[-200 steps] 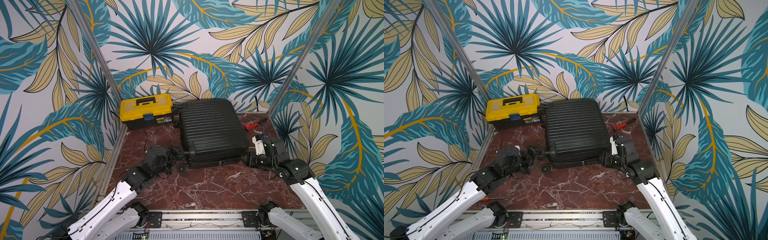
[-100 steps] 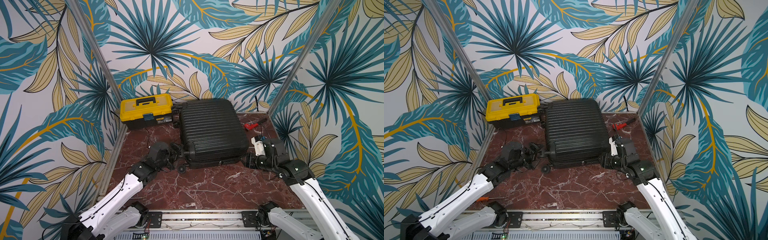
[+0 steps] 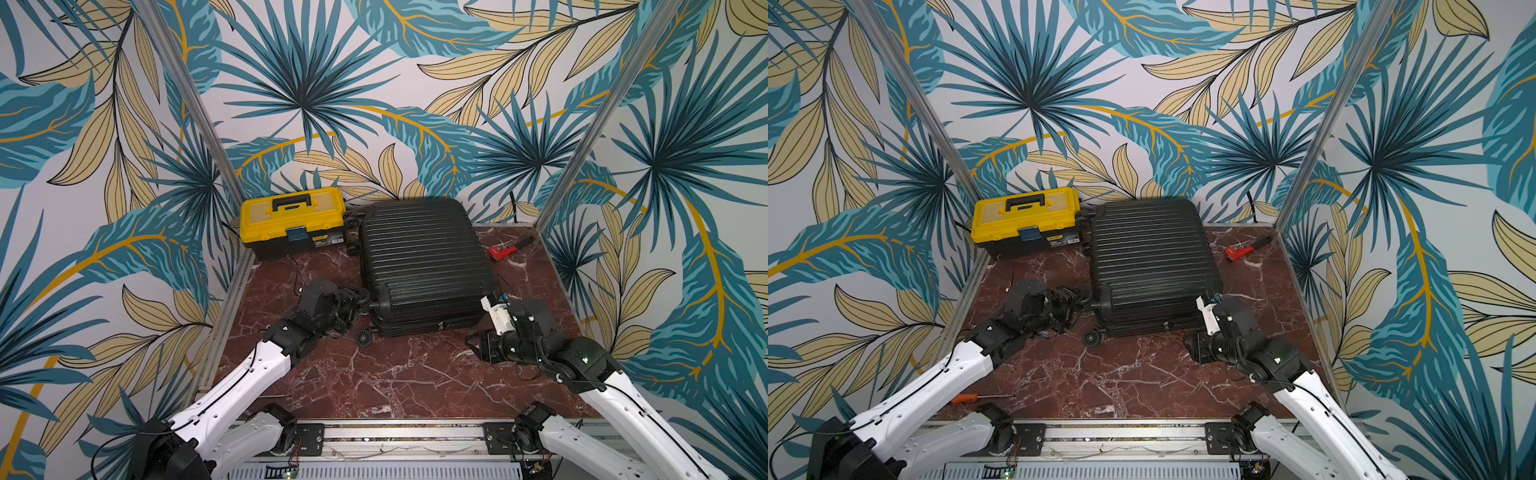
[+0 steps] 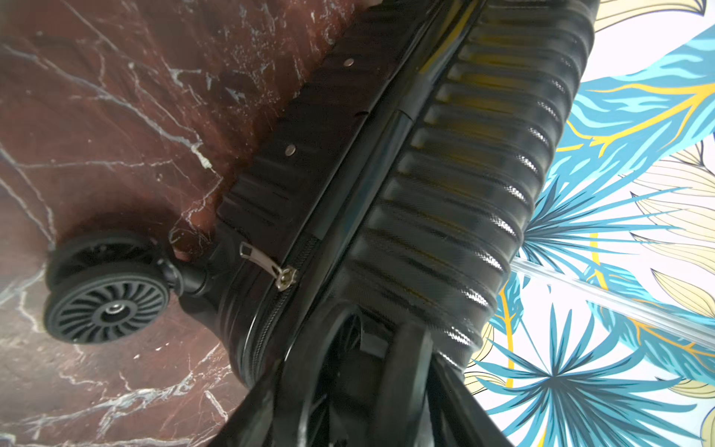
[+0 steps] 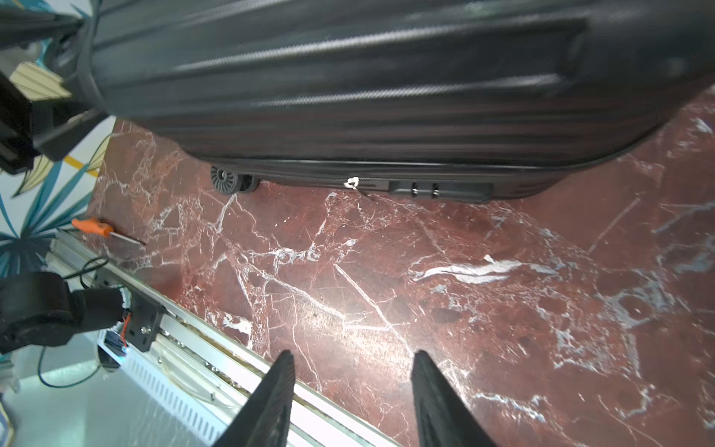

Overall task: Open the suitcase zippers
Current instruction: Unzip the zipper on the suitcase.

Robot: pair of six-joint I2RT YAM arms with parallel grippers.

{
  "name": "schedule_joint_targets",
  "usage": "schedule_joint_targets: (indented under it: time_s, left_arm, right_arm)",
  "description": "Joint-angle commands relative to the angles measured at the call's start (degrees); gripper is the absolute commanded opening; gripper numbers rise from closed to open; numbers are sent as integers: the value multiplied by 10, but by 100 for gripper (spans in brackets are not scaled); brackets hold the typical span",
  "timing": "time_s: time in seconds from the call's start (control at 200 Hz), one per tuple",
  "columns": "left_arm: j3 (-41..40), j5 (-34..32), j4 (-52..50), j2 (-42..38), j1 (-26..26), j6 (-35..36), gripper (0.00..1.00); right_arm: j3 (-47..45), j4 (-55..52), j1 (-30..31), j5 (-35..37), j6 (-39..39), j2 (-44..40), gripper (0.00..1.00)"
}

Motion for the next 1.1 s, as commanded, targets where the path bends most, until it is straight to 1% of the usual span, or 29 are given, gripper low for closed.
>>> schedule_joint_targets:
  time_s: [0.0,0.07,0.1,0.11,0.145,0.195,0.235,0.32,0.41,0.511,0.656,0.766,0.876,0.971,1.096]
  left_arm:
    - [-8,-8,38,-6,4,-2,53]
    - [-9,-13,38,-8,4,1,50]
    - [-9,-15,38,-9,3,2,49]
    - [-10,-15,38,-9,4,2,49]
    - [-11,-15,38,-10,4,1,48]
    - [-14,-13,39,-11,4,-1,45]
    - [-17,-11,38,-12,3,-2,44]
    - [-20,-8,39,-13,4,-6,40]
    - [-18,-3,39,-13,3,-7,36]
    - [-17,-1,39,-12,4,-9,33]
    - [-16,-5,39,-12,4,-9,33]
    - [-16,-5,39,-12,4,-10,32]
    - [-18,-7,39,-15,3,-10,32]
    - [-18,-8,39,-18,3,-12,31]
    - [-19,-8,38,-20,3,-12,31]
  right_arm:
    - [-64,92,47,53,33,-20,51]
    - [-126,187,105,94,35,-48,51]
    - [-151,227,124,119,26,-57,51]
    - [-159,242,143,126,22,-59,51]
    - [-184,285,174,157,6,-63,52]
    - [-216,343,204,194,-18,-59,53]
    - [-239,396,215,220,-28,-48,54]
    - [-284,486,216,270,-33,-18,55]
    - [-340,610,216,313,-43,12,56]
    - [-375,714,216,335,-62,62,57]
    - [-397,809,216,360,-84,142,57]
    - [-422,896,216,395,-105,181,57]
    - [-425,942,215,417,-127,216,57]
    - [-428,995,212,422,-144,250,55]
    - [-415,1034,206,422,-157,294,52]
